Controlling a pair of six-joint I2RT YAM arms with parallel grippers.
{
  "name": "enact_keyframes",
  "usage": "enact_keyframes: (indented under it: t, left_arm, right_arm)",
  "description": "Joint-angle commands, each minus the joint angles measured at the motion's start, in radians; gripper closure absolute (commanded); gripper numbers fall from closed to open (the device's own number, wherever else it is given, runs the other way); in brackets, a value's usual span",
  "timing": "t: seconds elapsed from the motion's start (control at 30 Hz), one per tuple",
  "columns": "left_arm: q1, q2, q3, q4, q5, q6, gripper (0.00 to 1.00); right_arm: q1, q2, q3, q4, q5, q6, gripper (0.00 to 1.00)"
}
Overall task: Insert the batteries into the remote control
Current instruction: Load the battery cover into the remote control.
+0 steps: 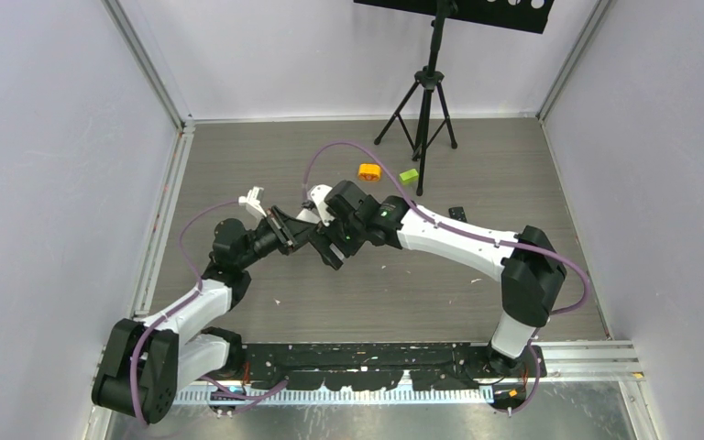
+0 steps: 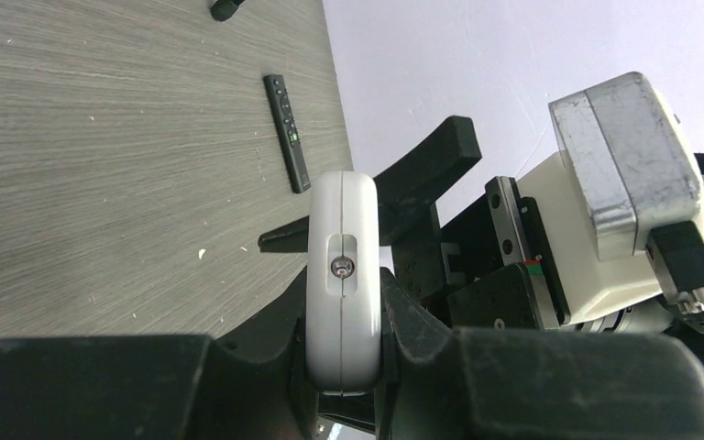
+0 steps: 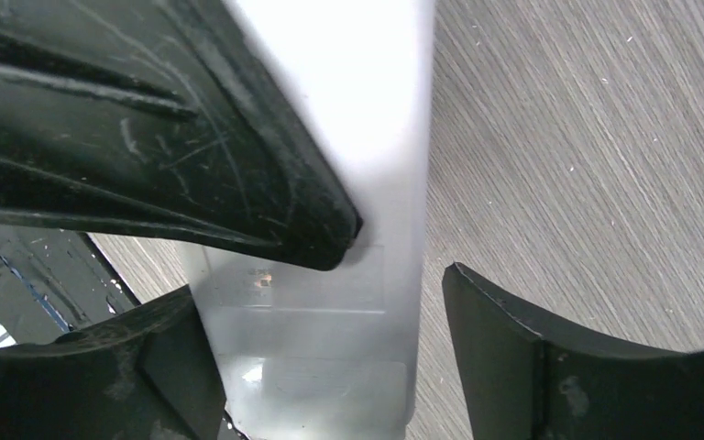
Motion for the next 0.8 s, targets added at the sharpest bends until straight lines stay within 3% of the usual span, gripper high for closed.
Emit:
enact_keyframes:
  t: [0.0,0.13,0.37,0.47,0.77]
  left_arm:
    - [-0.002,-0.012,0.033,0.011,0.017,-0.019,1.0]
    - [-0.001,-0.012,0.039,0.004,0.011,-0.019,1.0]
    - [0.0,-0.02,0.057,-0.016,0.009,-0.013,1.0]
    - [0.0,-0.027,0.069,-0.023,0.005,-0.024,1.0]
    - [-0.001,-0.089,0.084,-0.014,-0.047,-0.135,1.0]
  right_arm:
    - [0.003,-0.06,0.032,0.028,0.032,0.035,0.15]
    - [0.0,-0.109,0.026,0.035,0.011,0.058,0.09]
    - [-0.066,-0.29,-0.097,0.153,-0.143,0.185,0.08]
    - [-0.113,-0.374,-0.179,0.232,-0.137,0.326,0.08]
    - [-0.165,-0.537,-0.505,0.617,0.009,0.991,0.14]
